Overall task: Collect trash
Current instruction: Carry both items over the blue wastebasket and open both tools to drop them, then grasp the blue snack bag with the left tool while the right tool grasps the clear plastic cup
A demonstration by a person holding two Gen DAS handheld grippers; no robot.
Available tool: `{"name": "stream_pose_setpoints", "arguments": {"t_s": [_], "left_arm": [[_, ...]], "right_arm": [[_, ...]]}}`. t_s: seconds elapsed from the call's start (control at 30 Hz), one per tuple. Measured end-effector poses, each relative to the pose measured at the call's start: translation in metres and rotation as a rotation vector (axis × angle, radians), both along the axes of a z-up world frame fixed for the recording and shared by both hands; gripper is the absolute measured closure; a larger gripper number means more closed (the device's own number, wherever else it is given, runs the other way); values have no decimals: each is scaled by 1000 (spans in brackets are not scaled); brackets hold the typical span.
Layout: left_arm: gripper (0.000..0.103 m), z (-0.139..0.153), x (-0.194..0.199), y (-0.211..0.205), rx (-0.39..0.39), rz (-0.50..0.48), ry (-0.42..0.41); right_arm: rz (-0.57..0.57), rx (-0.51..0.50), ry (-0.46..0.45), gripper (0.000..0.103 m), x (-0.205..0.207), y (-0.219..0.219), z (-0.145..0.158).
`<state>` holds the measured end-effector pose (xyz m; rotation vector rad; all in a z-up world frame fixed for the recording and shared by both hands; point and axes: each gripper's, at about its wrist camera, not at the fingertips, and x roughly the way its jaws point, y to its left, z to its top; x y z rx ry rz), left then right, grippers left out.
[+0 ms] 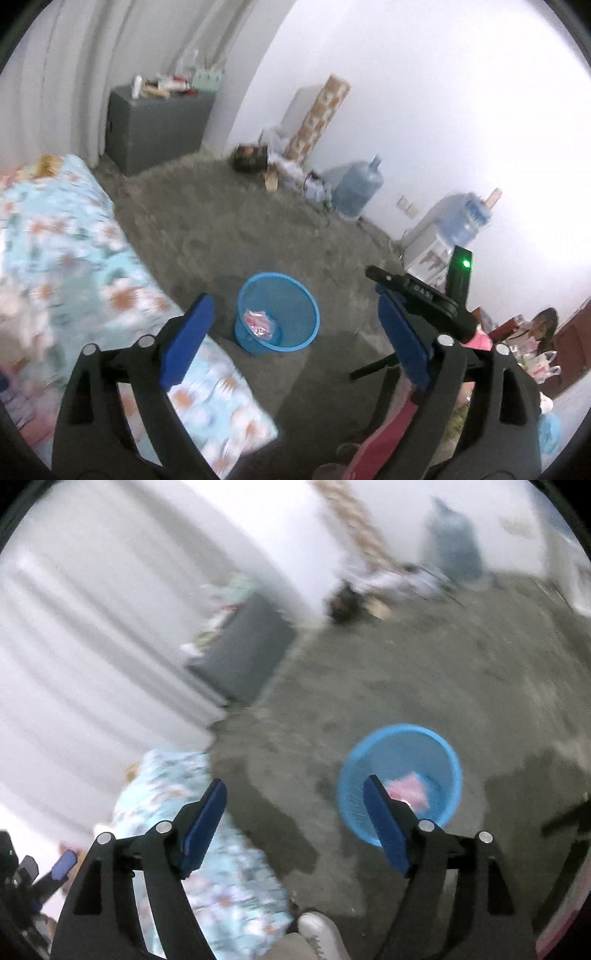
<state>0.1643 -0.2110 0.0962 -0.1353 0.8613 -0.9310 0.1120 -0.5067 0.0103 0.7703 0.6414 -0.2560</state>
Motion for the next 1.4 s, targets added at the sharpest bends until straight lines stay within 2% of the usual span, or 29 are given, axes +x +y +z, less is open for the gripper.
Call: {"name": "stream_pose_setpoints", "arguments": {"t_s": [0.13,0.23,0.3,0.37,0.43,0.47,0.5,0.6,0.67,0.77,0.97,1.17,1.2,1.23,1.3,1.4], "left_arm": [[11,26,-21,76,-75,63,-23],[11,37,-40,145,-118,141,-62],[11,37,-48,187,-117,219,-94],[11,32,-54,224,-97,308,-129],[11,25,-61,255,-60,408,-171],[11,21,-62,262,-47,429,-187],[11,16,-65,269,-32,445,-206],[11,2,-65,274,-4,443,-211],[11,-8,-62,271,12,436,-214],[11,-21,-58,262,50,415,-239],[11,-39,-46,242,124,412,-289],[12,-48,-33,215,299,464,-429],[15,-49,-31,211,318,468,-444],[24,-50,-29,209,340,472,-455],[31,-55,-23,203,382,479,-455],[46,-59,-19,201,399,488,-455]], "right_arm": [[187,-76,-96,28,19,66,44],[324,-107,-145,28,36,120,61],[412,-104,-149,28,49,152,66],[498,-23,-147,28,65,178,61],[589,165,-127,28,87,199,46],[619,294,-86,28,104,210,30],[629,365,-55,28,112,216,19],[609,534,53,28,142,234,-12],[582,587,107,28,163,241,-28],[550,605,153,29,186,253,-38],[515,653,269,41,229,280,-66],[522,633,327,52,255,299,-79],[523,625,336,56,258,301,-80],[524,621,340,59,259,303,-82],[526,620,344,67,263,305,-85],[524,631,340,78,261,304,-87]]}}
